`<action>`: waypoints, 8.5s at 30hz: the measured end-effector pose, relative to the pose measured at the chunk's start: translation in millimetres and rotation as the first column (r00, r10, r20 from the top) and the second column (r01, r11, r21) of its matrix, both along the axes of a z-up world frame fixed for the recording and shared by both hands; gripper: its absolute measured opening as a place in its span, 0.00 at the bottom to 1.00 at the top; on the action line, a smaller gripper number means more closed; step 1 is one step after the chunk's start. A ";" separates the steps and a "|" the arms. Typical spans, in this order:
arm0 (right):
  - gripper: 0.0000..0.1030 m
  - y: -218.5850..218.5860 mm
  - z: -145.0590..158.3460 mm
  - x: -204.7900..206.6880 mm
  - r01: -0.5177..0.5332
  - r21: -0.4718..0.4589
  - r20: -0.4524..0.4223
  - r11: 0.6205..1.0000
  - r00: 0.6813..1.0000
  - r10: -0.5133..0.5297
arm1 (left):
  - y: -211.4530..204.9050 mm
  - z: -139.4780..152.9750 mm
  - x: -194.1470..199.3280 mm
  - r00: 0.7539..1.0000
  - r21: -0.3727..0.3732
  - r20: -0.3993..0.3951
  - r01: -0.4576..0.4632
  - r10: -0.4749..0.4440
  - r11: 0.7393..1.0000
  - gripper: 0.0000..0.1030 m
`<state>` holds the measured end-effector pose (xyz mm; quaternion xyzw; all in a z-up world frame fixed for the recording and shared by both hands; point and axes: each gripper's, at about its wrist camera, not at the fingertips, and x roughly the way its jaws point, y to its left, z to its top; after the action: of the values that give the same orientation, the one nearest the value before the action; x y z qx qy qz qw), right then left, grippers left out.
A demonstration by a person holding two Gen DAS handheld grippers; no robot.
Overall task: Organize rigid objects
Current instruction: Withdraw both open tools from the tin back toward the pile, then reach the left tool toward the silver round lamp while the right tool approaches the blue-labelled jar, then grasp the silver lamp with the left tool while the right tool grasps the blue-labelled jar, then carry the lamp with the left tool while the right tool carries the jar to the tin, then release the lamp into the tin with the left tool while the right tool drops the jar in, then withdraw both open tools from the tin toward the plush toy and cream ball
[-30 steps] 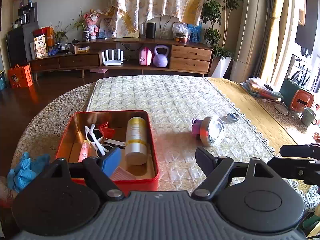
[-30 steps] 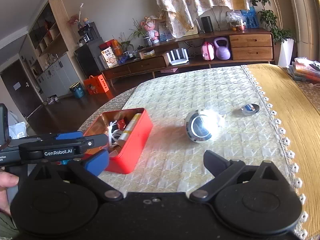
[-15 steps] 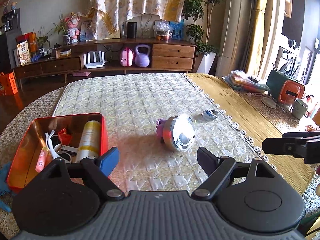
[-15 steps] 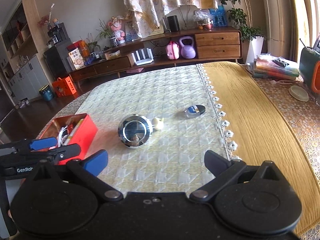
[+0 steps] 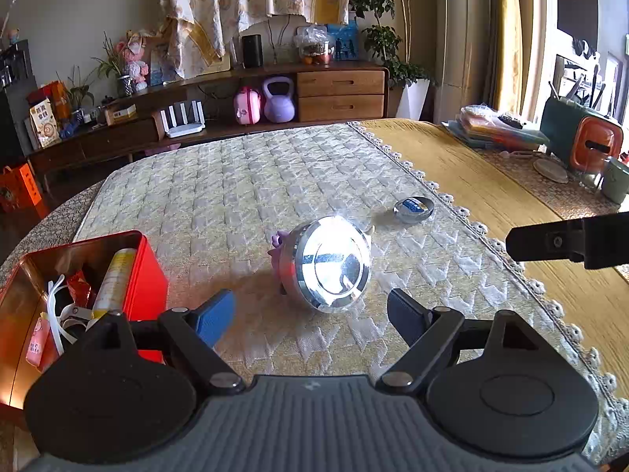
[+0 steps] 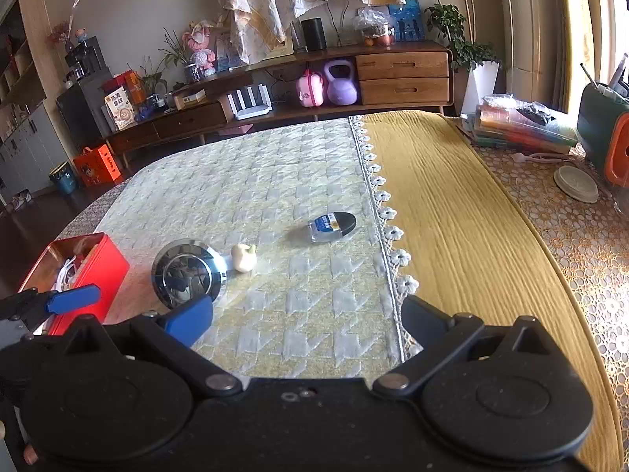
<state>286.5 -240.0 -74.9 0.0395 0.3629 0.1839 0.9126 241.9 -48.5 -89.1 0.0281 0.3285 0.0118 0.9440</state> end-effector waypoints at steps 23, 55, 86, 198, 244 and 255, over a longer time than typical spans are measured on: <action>0.97 39.2 -41.9 96.4 -0.056 -0.155 -0.016 0.986 0.998 0.054 | -36.8 -48.6 54.7 0.998 0.177 0.029 -0.052 0.048 0.983 0.82; 0.48 59.7 -67.6 125.1 -0.001 -0.203 0.027 0.979 1.000 0.007 | -15.4 -52.6 58.3 0.999 0.064 0.025 -0.050 0.049 0.997 0.74; 0.48 55.3 9.4 -30.7 -0.057 -0.058 0.033 0.997 0.998 0.059 | 28.6 20.8 -37.8 0.999 -0.096 0.036 -0.021 0.024 0.995 0.74; 0.62 283.5 3.6 -71.2 -0.424 -0.048 -0.058 0.904 0.905 0.421 | 258.7 1.4 22.1 0.966 -0.221 -0.185 -0.222 0.182 0.950 0.78; 1.00 47.8 32.2 -87.7 -0.107 0.021 0.040 0.994 0.994 0.106 | 80.6 55.9 -60.4 0.999 -0.234 0.048 0.018 -0.007 0.972 0.82; 1.00 27.0 18.4 -26.5 -0.042 0.021 0.011 0.999 0.999 0.042 | 38.9 28.4 -25.1 0.997 -0.212 0.003 0.070 -0.071 0.975 0.82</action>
<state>260.0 -213.0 -56.5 0.0405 0.3568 0.2073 0.9100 216.8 -9.6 -60.7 -0.0611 0.3291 -0.0568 0.9406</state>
